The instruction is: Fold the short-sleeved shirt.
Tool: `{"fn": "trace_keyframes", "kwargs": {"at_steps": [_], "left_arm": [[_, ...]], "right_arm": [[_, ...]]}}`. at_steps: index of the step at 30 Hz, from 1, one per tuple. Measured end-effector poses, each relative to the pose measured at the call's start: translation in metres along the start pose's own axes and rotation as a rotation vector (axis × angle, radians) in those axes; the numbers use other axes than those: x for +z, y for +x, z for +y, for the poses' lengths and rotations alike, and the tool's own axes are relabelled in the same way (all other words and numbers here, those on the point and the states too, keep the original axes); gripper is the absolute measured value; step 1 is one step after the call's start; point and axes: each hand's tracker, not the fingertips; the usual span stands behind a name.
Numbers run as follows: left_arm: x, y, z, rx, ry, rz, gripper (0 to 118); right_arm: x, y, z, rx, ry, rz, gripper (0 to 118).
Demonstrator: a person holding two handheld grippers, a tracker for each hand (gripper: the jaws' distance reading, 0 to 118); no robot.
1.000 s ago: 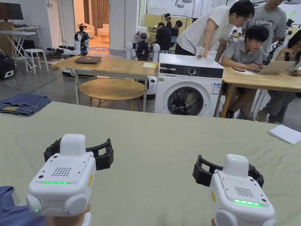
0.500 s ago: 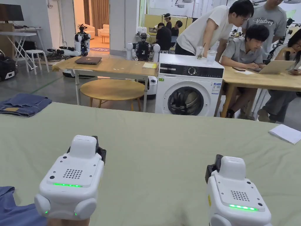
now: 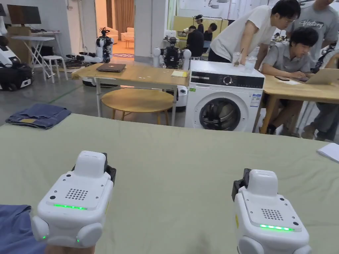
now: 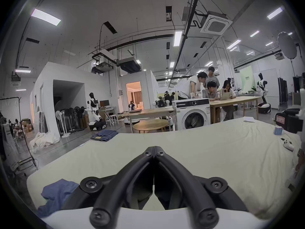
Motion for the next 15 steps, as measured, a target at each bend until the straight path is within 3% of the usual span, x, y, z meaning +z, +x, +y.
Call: {"fn": "trace_keyframes", "kwargs": {"at_steps": [10, 15], "left_arm": [[0.041, -0.102, -0.003, 0.000, -0.028, 0.247, 0], [0.059, -0.152, -0.013, -0.003, -0.160, 0.332, 0]], "right_arm": [[0.003, -0.098, 0.011, -0.009, 0.011, 0.194, 0], [0.014, -0.148, 0.012, 0.010, 0.011, 0.308, 0]]}}
